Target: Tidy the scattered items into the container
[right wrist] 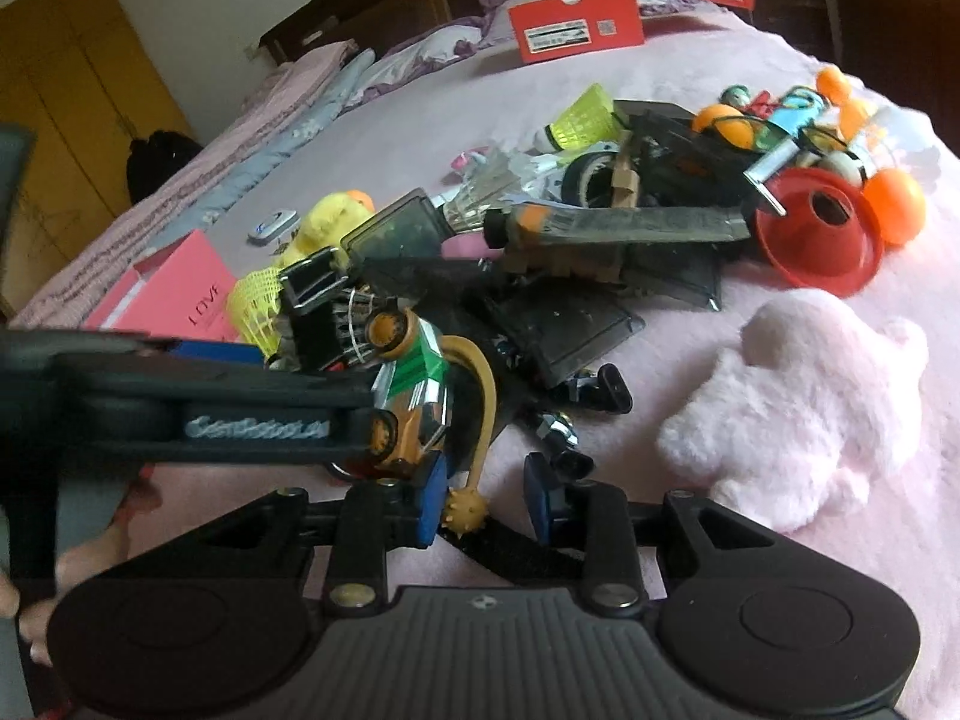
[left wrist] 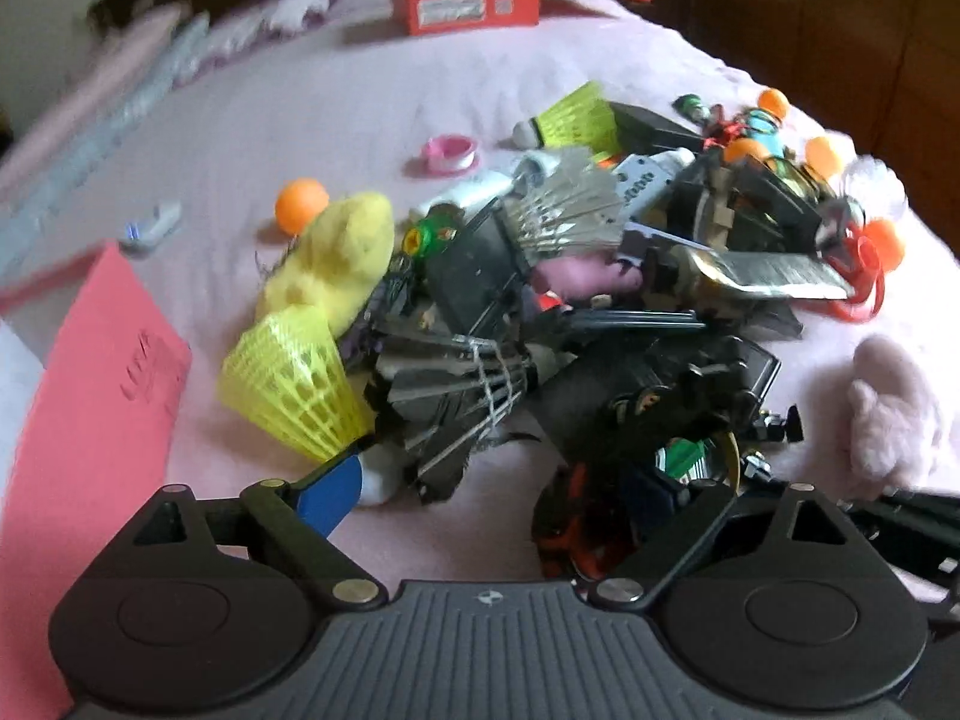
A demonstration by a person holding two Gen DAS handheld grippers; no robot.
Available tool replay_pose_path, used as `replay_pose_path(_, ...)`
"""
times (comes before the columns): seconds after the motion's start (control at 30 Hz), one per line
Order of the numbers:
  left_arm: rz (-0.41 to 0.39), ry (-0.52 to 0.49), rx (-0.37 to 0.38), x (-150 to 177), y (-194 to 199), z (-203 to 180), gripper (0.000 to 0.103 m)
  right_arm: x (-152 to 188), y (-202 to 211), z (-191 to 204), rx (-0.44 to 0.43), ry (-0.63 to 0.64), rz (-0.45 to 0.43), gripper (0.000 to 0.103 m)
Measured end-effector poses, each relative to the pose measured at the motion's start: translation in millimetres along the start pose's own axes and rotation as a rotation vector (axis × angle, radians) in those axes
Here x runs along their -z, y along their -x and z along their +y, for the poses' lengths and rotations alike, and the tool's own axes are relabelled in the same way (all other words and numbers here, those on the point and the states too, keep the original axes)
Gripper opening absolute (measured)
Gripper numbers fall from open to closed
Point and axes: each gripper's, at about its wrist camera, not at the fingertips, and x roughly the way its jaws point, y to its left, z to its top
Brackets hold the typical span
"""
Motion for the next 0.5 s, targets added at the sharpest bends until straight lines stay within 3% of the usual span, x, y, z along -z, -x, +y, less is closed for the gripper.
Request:
replay_pose_path(0.1, 0.0, 0.107, 0.112, 8.2, 9.5, 22.6, 0.093, 1.8, 0.9, 0.4, -0.027, 0.004, -0.01, 0.017)
replay_pose_path(0.23, -0.02, 0.238, 0.31, 26.1, 24.1, 51.3, 0.1, 5.7, 4.1, 6.5, -0.024, 0.04, -0.037, 0.016)
replay_pose_path(0.3, -0.044, 0.23, 0.361, 28.2, 29.2, 51.3, 0.1, 7.3, 4.6, 6.4, -0.026, 0.039, -0.043, 0.017)
replay_pose_path(0.43, -0.052, 0.061, 0.244, 20.1, 22.0, 22.3, 0.097, 8.2, 6.3, 1.9, -0.042, 0.008, -0.05, 0.017)
replay_pose_path(0.5, -0.044, -0.009, 0.223, 19.9, 20.1, 8.0, 0.084, 8.8, 7.4, 1.8, -0.043, 0.006, -0.051, 0.017)
